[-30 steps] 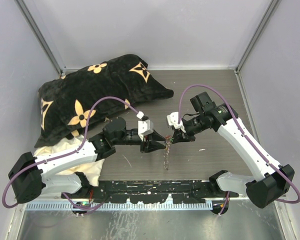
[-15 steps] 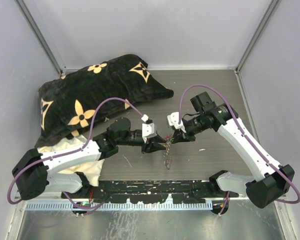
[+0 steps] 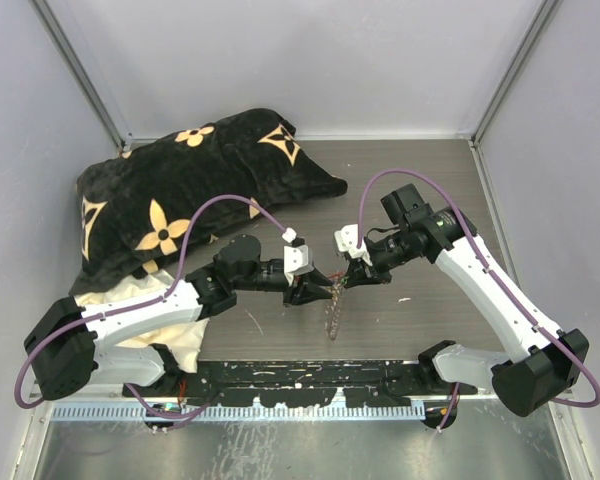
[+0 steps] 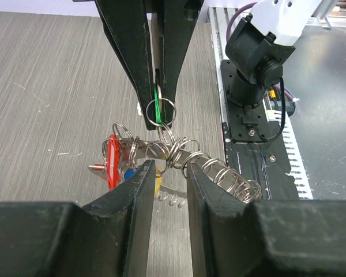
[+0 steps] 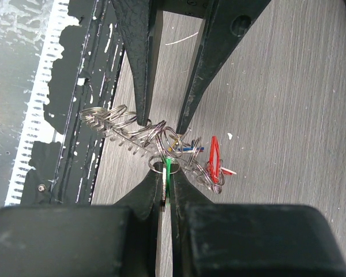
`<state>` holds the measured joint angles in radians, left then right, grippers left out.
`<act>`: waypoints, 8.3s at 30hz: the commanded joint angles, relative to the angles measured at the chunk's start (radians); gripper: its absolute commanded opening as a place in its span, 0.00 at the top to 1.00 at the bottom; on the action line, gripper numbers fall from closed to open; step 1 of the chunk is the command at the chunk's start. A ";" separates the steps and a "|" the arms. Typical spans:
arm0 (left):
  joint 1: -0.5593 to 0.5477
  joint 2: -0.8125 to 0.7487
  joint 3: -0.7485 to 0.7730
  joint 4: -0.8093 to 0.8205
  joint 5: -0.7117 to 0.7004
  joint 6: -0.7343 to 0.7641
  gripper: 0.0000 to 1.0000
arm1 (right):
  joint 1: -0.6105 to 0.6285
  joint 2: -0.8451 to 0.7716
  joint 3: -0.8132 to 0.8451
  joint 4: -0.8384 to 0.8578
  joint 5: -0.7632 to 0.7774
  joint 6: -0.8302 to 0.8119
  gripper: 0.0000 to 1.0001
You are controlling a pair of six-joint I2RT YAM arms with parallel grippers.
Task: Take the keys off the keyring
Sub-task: Remove the key from the keyring.
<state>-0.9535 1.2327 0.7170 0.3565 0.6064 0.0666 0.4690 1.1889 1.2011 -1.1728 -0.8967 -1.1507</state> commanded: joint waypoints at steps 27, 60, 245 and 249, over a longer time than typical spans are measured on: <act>0.004 -0.015 0.011 0.111 0.024 -0.053 0.83 | -0.008 -0.022 0.006 0.009 -0.060 -0.014 0.99; -0.156 -0.158 -0.048 -0.080 -0.352 0.346 1.00 | -0.154 -0.030 -0.024 0.178 -0.151 0.246 0.99; -0.051 0.018 -0.032 0.148 -0.479 -0.422 1.00 | -0.140 -0.042 -0.253 0.413 -0.152 0.325 0.89; -0.049 0.014 -0.027 0.132 -0.470 -0.414 1.00 | -0.140 -0.043 -0.253 0.414 -0.151 0.324 0.83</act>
<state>-1.0119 1.2724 0.6819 0.4145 0.1207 -0.3515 0.3302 1.1820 0.9459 -0.7849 -1.0161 -0.8272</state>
